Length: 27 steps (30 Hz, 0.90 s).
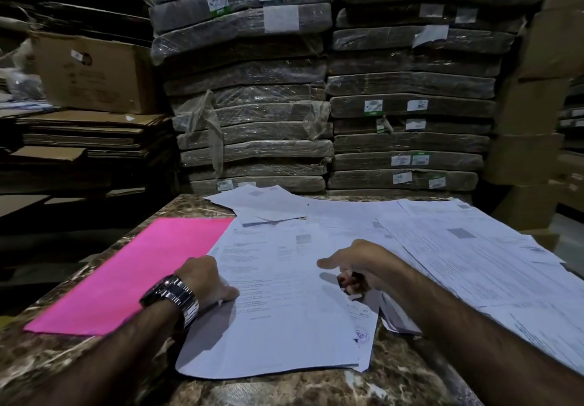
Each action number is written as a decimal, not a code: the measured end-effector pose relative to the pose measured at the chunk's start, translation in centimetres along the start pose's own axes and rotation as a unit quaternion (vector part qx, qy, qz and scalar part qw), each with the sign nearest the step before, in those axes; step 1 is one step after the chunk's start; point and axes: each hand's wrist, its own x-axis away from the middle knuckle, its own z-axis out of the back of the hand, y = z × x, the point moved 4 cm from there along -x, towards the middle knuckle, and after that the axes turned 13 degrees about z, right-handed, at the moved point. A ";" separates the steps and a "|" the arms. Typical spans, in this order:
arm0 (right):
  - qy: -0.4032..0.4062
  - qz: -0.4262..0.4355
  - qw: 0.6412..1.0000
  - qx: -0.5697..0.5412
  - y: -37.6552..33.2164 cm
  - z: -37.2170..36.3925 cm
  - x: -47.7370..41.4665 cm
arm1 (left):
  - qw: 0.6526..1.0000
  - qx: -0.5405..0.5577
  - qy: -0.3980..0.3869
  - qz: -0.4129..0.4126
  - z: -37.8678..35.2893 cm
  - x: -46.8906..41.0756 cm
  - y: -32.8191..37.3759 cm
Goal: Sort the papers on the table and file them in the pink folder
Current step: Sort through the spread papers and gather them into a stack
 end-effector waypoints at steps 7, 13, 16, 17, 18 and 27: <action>-0.009 -0.022 1.000 0.013 0.2 -0.7 -1.5 | 1.000 -0.019 0.011 -0.020 -0.2 0.1 0.0; 0.027 0.029 0.999 -0.036 -0.2 -1.3 -2.1 | 1.000 0.007 0.011 -0.016 -0.2 0.3 -0.2; 0.011 0.004 0.996 -0.091 0.6 -1.9 -2.3 | 1.000 0.022 0.011 -0.012 -0.3 0.4 -0.3; 0.006 -0.001 0.996 -0.093 0.7 -2.2 -2.1 | 0.999 0.030 0.011 -0.010 -0.3 0.4 -0.4; -0.001 0.001 0.996 -0.090 0.7 -2.4 -2.0 | 0.999 0.038 0.008 -0.008 -0.2 0.5 -0.4; -0.001 0.092 0.988 -0.127 0.5 -2.0 -1.2 | 0.990 0.126 -0.045 0.043 0.5 0.2 -1.3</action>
